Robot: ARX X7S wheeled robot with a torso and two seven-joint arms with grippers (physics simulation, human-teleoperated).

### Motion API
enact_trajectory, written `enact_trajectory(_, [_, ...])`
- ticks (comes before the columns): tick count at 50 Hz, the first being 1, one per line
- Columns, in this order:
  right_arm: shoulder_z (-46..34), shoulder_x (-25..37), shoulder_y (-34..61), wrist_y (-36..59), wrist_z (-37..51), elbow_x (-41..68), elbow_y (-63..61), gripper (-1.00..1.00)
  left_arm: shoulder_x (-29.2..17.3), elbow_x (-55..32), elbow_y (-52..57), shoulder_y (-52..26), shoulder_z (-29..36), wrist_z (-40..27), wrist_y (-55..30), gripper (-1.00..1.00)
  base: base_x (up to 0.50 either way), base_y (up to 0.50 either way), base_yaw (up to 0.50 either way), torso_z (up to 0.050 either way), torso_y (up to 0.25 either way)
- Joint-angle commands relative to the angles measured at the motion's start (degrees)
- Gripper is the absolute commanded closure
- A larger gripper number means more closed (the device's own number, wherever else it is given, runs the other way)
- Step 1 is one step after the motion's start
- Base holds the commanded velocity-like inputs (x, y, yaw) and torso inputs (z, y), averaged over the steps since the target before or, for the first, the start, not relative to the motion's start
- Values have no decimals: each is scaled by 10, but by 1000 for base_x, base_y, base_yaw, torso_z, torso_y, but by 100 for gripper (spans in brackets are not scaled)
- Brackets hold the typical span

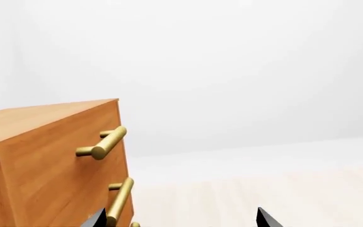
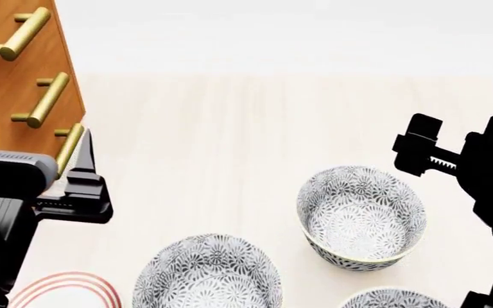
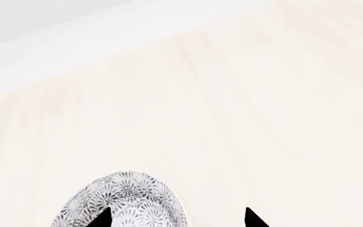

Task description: Stack the bowl at the front on the bowl in the middle.

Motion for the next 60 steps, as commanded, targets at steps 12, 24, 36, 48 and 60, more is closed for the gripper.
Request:
enact_trajectory(12, [1, 9, -5, -30, -7, 2, 72, -100, -6, -5, -3, -1, 7, -6, 1, -100, 0, 0, 0, 0, 0])
enact_trajectory(24, [-7, 10, -10, -46, -13, 3, 102, -100, -8, -6, -8, 3, 13, -10, 7, -100, 0, 0, 0, 0, 0])
enact_trajectory(36, [-23, 10, -6, -65, -20, 1, 139, -100, -12, -9, -12, 3, 16, -13, 9, -100, 0, 0, 0, 0, 0])
enact_trajectory(48, [-43, 9, -1, -81, -33, 0, 181, -100, -13, -12, -15, 2, 18, -16, 12, -100, 0, 0, 0, 0, 0])
enact_trajectory(60, [-56, 8, 3, -99, -41, -2, 222, -100, -16, -13, -20, 5, 21, -19, 17, -100, 0, 0, 0, 0, 0])
